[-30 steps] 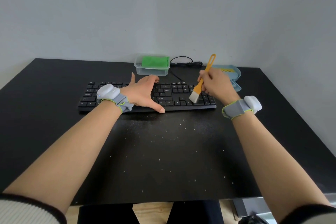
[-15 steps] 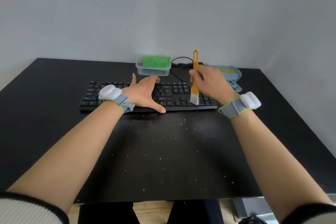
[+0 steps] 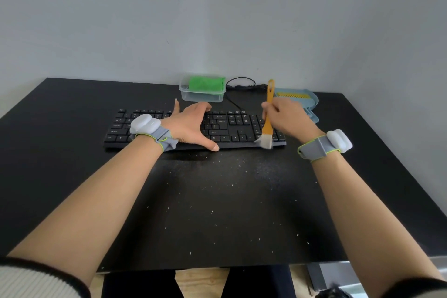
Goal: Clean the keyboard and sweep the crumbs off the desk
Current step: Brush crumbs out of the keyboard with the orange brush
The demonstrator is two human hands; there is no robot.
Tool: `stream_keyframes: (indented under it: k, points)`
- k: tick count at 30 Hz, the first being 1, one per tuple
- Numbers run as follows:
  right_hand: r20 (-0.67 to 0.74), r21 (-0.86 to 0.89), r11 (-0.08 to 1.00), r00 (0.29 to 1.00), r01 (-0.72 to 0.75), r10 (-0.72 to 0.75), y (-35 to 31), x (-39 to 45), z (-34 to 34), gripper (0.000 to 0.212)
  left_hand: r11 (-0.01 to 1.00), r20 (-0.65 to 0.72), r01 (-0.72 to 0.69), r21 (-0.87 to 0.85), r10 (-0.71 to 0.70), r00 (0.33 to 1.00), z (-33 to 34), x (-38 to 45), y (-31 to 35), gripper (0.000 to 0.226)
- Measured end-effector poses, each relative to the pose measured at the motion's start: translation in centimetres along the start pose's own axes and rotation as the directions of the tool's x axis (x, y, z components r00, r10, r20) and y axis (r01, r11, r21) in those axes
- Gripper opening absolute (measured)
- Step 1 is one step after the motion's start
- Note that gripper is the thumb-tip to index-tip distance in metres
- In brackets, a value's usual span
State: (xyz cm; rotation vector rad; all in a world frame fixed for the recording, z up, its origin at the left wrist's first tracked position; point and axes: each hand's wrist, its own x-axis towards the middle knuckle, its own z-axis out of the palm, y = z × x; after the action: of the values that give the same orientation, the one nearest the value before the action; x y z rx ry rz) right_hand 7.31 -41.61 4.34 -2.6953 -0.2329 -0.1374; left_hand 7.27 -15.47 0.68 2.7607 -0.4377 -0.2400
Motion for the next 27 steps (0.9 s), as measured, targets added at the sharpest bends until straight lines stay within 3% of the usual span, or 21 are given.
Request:
stream_keyframes:
  k: [3,6,9,13,16,18,20,22,25,27]
  points:
    - [-0.19,0.091,0.995,0.98,-0.034,0.051,0.5,0.4,-0.5,0.039,1.0,0.0,0.004,-0.003,-0.004,1.0,0.0,-0.1,0.0,0.118]
    - [-0.089,-0.028,0.998,0.994,-0.06,0.057,0.7,0.4,0.4,0.042,1.0,-0.002,-0.001,-0.002,0.001,1.0,0.0,-0.1,-0.1,0.118]
    - [-0.01,0.029,0.993,0.993,-0.114,0.115,1.0,0.5,-0.8,0.043,1.0,-0.003,-0.003,-0.006,0.003,1.0,0.1,-0.1,-0.1,0.118]
    - [-0.111,0.093,0.991,0.988,-0.097,0.108,0.8,0.5,-1.4,0.04,1.0,-0.009,0.008,-0.008,-0.008,1.0,0.0,-0.2,-0.3,0.118]
    - [-0.038,0.028,0.992,0.992,-0.119,0.12,0.9,0.2,0.2,0.046,1.0,-0.007,0.005,-0.005,-0.005,1.0,0.1,-0.2,-0.3,0.119]
    - [0.0,0.096,0.982,0.986,-0.166,0.166,1.1,0.1,-0.5,0.045,1.0,-0.006,0.004,-0.01,-0.004,1.0,0.1,-0.3,-0.2,0.119]
    - [-0.053,0.199,0.963,0.979,-0.182,0.196,1.1,0.2,-1.1,0.04,1.0,-0.005,0.007,-0.012,-0.007,1.0,0.0,-0.3,-0.2,0.119]
    - [-0.087,0.189,0.966,0.977,-0.177,0.196,1.2,0.1,-1.0,0.039,1.0,-0.004,0.009,-0.009,-0.009,1.0,0.0,-0.3,-0.2,0.119]
    - [-0.023,0.123,0.978,0.985,-0.166,0.171,1.6,-0.2,-0.4,0.043,1.0,-0.003,0.007,-0.008,-0.007,1.0,0.0,-0.3,-0.2,0.119]
    - [-0.045,0.174,0.968,0.981,-0.179,0.189,2.0,-0.3,-1.1,0.039,1.0,-0.005,0.004,-0.011,-0.004,1.0,0.0,-0.3,-0.2,0.119]
